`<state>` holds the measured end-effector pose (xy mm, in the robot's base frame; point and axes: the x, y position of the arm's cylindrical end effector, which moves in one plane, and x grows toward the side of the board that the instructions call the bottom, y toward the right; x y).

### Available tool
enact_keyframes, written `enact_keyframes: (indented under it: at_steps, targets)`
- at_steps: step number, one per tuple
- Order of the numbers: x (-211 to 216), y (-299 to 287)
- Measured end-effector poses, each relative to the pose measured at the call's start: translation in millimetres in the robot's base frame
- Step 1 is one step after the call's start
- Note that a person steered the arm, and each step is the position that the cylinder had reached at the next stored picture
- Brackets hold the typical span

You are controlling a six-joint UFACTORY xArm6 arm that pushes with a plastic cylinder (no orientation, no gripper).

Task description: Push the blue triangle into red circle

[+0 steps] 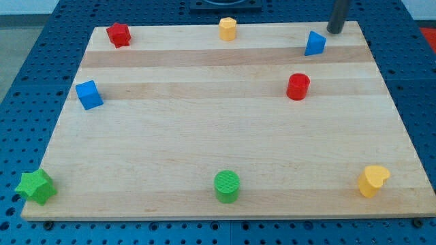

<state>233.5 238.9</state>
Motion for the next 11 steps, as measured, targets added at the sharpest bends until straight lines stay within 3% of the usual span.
enact_keyframes:
  at_steps: [2,3,5,6,8,11]
  targets:
    - [61,-71]
    - [64,-70]
    - [23,-67]
    - [31,-91]
    - [86,-102]
    - [96,-101]
